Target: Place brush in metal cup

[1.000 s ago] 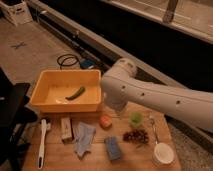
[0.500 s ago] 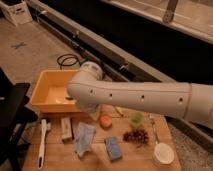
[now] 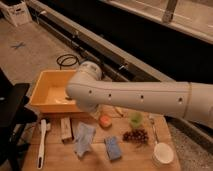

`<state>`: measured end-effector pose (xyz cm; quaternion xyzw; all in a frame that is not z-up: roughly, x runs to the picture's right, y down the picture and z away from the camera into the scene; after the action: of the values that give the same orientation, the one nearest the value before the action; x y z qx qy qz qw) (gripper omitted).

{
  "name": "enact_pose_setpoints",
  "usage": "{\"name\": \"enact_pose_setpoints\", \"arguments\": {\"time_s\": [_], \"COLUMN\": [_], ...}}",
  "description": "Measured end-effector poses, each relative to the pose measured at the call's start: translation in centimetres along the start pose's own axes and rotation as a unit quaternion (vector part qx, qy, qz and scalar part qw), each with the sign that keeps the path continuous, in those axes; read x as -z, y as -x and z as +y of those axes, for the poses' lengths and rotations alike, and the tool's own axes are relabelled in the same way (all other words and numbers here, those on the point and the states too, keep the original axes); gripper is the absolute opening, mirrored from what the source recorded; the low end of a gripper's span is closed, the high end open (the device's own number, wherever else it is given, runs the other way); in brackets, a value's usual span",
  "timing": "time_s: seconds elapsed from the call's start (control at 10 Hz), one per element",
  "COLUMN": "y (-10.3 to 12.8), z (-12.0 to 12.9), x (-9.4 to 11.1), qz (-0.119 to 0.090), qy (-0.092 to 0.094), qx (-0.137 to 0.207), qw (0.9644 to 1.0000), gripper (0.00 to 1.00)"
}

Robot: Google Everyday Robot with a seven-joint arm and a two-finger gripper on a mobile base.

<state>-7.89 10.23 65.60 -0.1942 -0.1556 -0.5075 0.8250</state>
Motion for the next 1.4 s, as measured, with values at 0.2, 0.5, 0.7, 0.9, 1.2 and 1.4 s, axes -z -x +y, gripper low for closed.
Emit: {"name": "enact_pose_setpoints", "arguments": {"time_s": [0.2,0.5,0.7,0.9,1.2,1.4], "y": [0.8,2.8,4.6,6.7,10.0,11.9], "z": [-2.6,-6.0,-8.0,-9.9,-12.0,-12.9], "x": [0.4,-1.4,-3.7,-5.8,-8.7,-9.6], "qz": [0.007,-0.014,-0.038,-0.054,-0.083,-0.103], "qy": [0.002,-0.005,-0.008,-0.01,-0.015,-0.023], "qx": [0.053,0.107,0.137,0.163,0.199,0.214], "qw": [0.9986,0.9941,0.9898,0.9851,0.9764,0.9712], "gripper": [0.65,0.65,0.65,0.65,0.65,0.65]}}
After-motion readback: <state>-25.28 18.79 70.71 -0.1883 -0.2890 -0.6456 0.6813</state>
